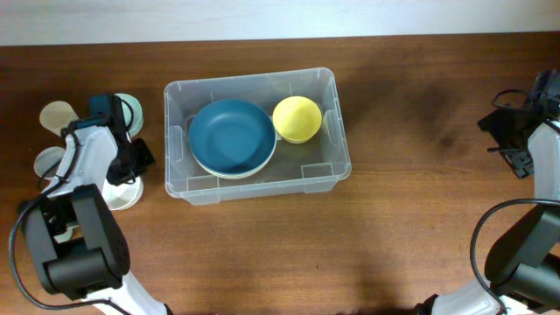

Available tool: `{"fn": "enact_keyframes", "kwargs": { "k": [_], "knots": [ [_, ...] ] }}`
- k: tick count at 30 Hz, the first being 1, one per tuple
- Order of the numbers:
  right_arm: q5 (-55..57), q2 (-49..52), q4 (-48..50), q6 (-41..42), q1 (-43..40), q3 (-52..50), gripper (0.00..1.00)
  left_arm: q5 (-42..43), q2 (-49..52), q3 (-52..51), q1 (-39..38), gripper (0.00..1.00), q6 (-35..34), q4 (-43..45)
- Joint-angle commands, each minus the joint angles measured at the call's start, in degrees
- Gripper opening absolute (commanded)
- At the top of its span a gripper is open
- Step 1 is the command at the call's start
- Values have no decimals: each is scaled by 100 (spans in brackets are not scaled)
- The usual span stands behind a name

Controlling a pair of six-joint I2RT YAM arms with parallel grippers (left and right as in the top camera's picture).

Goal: Pack container
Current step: 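Carry the white bowl into the bin and stack it on the yellow bowl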

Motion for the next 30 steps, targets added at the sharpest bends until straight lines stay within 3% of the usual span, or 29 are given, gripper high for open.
{"fn": "enact_keyframes", "kwargs": {
  "k": [1,7,9,13,19,30],
  "knots": [
    [90,20,0,55,-15,-37,99,643,-313,763,-109,1,92,-232],
    [92,20,0,55,-15,-37,99,664,-1158,2299,-503,1,393,-380],
    [92,20,0,55,-15,-37,99,688,-1327,2688,-922,1,914,-369],
    [92,20,2,55,-15,-37,99,501,-1373,2806,-1969,1,1196,-20],
    [92,20,0,55,-15,-37,99,254,-688,2806,-3449,1,1449,675],
    [92,20,0,55,-15,-37,99,240,857,2806,-4382,1,1471,1025]
  ]
}}
